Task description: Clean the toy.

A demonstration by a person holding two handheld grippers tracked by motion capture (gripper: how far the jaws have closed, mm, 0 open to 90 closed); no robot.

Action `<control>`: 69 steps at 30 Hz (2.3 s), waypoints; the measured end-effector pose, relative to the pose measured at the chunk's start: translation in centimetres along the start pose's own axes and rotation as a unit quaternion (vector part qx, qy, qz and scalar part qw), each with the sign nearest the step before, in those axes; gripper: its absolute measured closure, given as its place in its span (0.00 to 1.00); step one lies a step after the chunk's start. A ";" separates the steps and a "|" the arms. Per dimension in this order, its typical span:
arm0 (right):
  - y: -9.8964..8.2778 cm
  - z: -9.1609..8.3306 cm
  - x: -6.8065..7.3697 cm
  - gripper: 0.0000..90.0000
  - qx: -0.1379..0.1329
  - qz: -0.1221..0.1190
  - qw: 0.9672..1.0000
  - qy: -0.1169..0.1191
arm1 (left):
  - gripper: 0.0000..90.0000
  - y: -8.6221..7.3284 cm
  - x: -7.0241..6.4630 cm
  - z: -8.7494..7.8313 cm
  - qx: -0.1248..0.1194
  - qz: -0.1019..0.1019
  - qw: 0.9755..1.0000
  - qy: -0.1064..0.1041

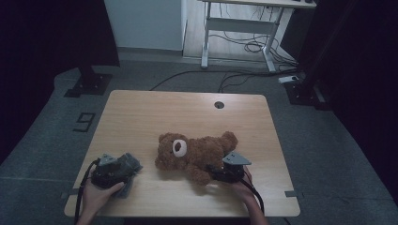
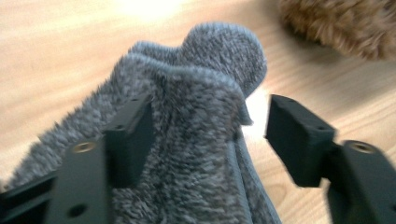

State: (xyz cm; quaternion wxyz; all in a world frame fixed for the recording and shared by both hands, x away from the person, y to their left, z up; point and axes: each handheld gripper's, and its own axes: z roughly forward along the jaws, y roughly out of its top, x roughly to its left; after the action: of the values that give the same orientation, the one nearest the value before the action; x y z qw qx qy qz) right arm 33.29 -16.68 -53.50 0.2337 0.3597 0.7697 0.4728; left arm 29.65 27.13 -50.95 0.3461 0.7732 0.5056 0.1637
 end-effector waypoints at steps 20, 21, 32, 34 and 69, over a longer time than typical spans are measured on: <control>1.3 -2.8 -1.0 0.20 -0.070 0.008 0.998 -0.008 | 0.20 5.3 -4.8 -0.6 -0.077 0.048 0.993 -0.073; 1.3 -3.1 -1.1 0.20 -0.072 0.008 0.997 -0.009 | 0.20 5.3 -4.8 -0.6 -0.077 0.048 0.993 -0.073; 0.1 -6.6 -2.7 0.19 -0.083 0.024 0.996 -0.001 | 0.24 4.2 -6.4 0.5 -0.063 0.055 0.993 -0.089; -0.4 -7.1 -3.0 0.19 -0.083 0.035 0.996 -0.001 | 0.25 3.7 -6.3 0.5 -0.066 0.057 0.992 -0.088; -6.2 -9.4 -2.0 0.19 -0.041 0.054 0.998 -0.006 | 0.30 1.6 -5.2 -0.8 -0.073 0.069 0.992 -0.082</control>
State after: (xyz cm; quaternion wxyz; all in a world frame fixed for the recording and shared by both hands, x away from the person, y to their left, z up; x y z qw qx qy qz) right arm 25.87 -25.33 -54.87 0.2271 0.3938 0.7275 0.5138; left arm 27.92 22.40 -48.76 0.4295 0.7899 0.4077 0.1594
